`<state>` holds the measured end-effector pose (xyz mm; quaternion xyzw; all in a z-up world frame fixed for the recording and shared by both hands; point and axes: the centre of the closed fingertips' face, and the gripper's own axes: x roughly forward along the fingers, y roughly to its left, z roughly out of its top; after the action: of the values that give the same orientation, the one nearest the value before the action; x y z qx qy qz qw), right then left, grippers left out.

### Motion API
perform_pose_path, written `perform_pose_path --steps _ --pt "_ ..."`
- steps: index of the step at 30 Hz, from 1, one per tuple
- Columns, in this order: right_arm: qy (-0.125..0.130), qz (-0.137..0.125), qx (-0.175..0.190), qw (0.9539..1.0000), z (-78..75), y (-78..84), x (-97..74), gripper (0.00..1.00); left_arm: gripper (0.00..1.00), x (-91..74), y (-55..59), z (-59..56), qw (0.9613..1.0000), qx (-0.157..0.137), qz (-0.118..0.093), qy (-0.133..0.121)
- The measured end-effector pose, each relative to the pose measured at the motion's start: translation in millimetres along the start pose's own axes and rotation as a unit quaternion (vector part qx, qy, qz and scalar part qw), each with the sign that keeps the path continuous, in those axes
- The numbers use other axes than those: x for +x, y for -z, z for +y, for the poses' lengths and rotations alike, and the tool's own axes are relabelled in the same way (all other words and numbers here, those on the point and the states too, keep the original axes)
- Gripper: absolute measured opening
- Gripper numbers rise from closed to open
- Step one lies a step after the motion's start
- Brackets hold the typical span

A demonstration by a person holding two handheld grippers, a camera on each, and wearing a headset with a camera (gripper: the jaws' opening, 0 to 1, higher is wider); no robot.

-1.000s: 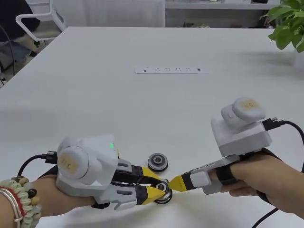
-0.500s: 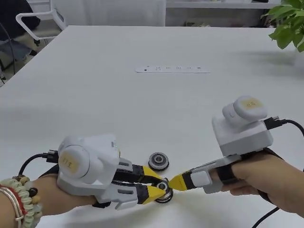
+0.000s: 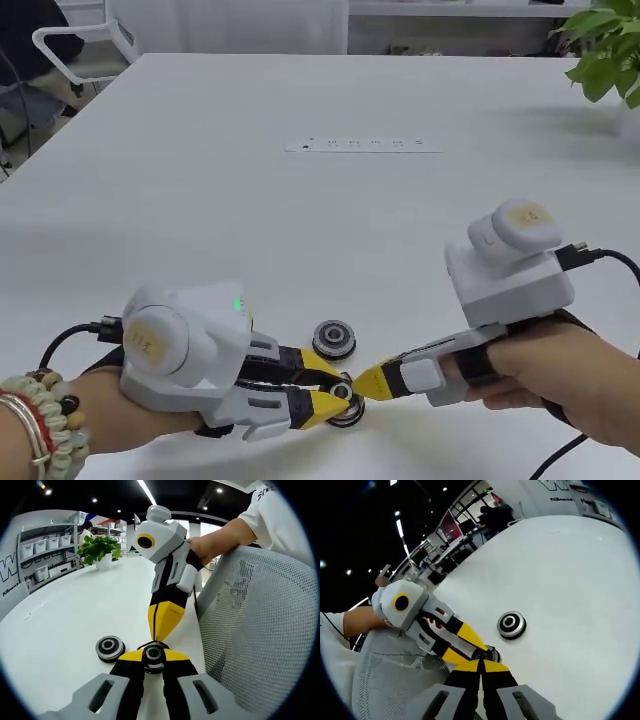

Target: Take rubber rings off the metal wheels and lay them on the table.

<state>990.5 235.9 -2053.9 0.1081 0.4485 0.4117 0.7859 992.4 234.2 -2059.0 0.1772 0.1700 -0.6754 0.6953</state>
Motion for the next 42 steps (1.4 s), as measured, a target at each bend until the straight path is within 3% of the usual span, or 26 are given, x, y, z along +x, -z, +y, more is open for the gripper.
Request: perform_pose_path --steps 2,3,4,6,9,12,16,23,26,31,34,35,36,37,40,42 --pt "-0.019 -0.012 0.006 0.9997 7.5 -5.2 -0.8 0.00 0.08 0.1 -0.1 0.2 1.0000 0.000 0.000 -0.001" --pt "-0.026 -0.040 0.010 0.9988 11.0 -15.8 -1.2 0.00 0.08 0.0 -0.3 0.0 1.0000 0.000 0.000 -0.001" --pt "-0.029 -0.041 0.020 0.9985 13.1 -19.9 -4.7 0.00 0.08 0.0 -0.3 0.0 1.0000 0.000 0.000 -0.001" --pt "0.009 -0.020 -0.018 0.9996 3.2 -12.1 -4.6 0.00 0.08 0.2 -0.4 1.1 1.0000 -0.003 -0.001 -0.003" --pt "0.002 -0.028 -0.002 0.9996 6.9 -13.3 -2.5 0.00 0.08 0.2 -0.5 1.1 1.0000 -0.002 0.000 -0.003" --pt "0.026 -0.016 0.000 0.9995 -5.7 -6.5 -3.4 0.00 0.08 0.5 -0.5 1.0 1.0000 0.002 0.001 -0.003" --pt "0.033 -0.004 0.006 0.9994 -11.7 0.4 -1.5 0.00 0.08 1.0 -0.6 1.3 1.0000 0.003 0.005 -0.004" --pt "0.038 0.000 0.003 0.9993 -14.7 0.8 -1.7 0.00 0.11 1.9 -2.1 0.1 0.9994 -0.017 0.031 0.000" --pt "0.036 0.001 0.003 0.9993 -14.6 1.2 -2.0 0.00 0.13 0.6 -4.3 -0.4 0.9994 -0.005 0.035 0.002" --pt "0.034 -0.005 0.006 0.9994 -14.7 -1.3 -3.6 0.00 0.24 -3.9 -18.4 1.0 0.9997 -0.004 0.022 0.004" --pt "0.034 -0.009 0.010 0.9993 -16.6 -2.9 -5.7 0.00 0.33 -8.0 -28.1 2.0 0.9997 0.011 0.020 0.002" --pt "0.035 -0.010 0.012 0.9993 -16.8 -3.2 -6.2 0.00 0.36 -9.3 -29.1 1.1 0.9996 0.014 0.024 0.004" --pt "0.034 -0.012 0.014 0.9992 -17.0 -3.7 -6.9 0.00 0.39 -12.7 -25.2 -3.8 0.9987 0.003 0.048 0.014" --pt "0.034 -0.013 0.015 0.9992 -17.2 -4.1 -7.3 0.00 0.44 -13.9 -25.8 -4.3 0.9983 0.003 0.056 0.013" --pt "0.034 -0.017 0.017 0.9991 -18.1 -5.8 -8.7 0.00 0.56 -21.7 -37.0 -10.5 0.9966 0.058 0.054 0.021" --pt "0.034 -0.019 0.017 0.9991 -18.1 -6.3 -9.3 0.00 0.64 -27.9 -40.1 -14.0 0.9965 0.054 0.059 0.024"
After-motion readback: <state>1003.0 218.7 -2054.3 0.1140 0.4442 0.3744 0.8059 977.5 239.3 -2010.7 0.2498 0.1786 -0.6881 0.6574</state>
